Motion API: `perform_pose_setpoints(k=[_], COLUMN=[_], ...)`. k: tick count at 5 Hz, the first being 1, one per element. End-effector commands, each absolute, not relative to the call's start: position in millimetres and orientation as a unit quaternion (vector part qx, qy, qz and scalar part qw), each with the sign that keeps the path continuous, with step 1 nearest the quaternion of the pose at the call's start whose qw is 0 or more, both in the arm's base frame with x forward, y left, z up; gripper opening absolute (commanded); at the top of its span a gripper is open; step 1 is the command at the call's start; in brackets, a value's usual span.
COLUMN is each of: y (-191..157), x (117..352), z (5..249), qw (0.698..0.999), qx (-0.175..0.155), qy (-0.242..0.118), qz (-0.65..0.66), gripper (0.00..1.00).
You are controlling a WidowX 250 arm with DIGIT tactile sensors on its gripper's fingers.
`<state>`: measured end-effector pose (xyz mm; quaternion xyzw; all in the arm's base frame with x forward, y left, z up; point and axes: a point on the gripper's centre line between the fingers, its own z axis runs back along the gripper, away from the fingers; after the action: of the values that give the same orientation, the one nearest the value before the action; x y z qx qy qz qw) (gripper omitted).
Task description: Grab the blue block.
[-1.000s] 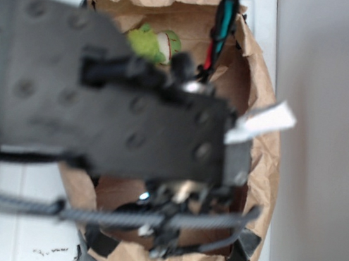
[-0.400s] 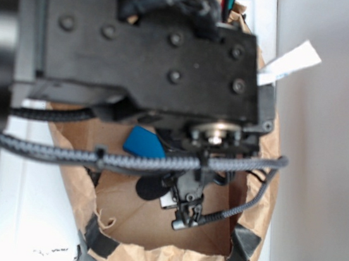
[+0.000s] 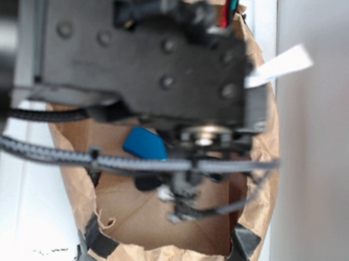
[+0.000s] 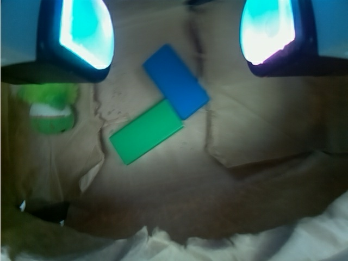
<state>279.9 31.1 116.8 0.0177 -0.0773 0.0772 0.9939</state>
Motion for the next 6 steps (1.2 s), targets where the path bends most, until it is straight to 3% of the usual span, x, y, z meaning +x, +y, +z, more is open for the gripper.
perform_pose_setpoints(k=[1,4,6], y=[68.0,68.0,53.7], x=[276.0,276.0,249.1], z=[103.4,103.4,92.9], qw=[0.991,0.991,0.990], qx=[0.069,0.069,0.031], qy=[-0.112,-0.112,-0.088], qz=[-0.010,-0.010,-0.105], gripper=[1.00,1.00,1.00])
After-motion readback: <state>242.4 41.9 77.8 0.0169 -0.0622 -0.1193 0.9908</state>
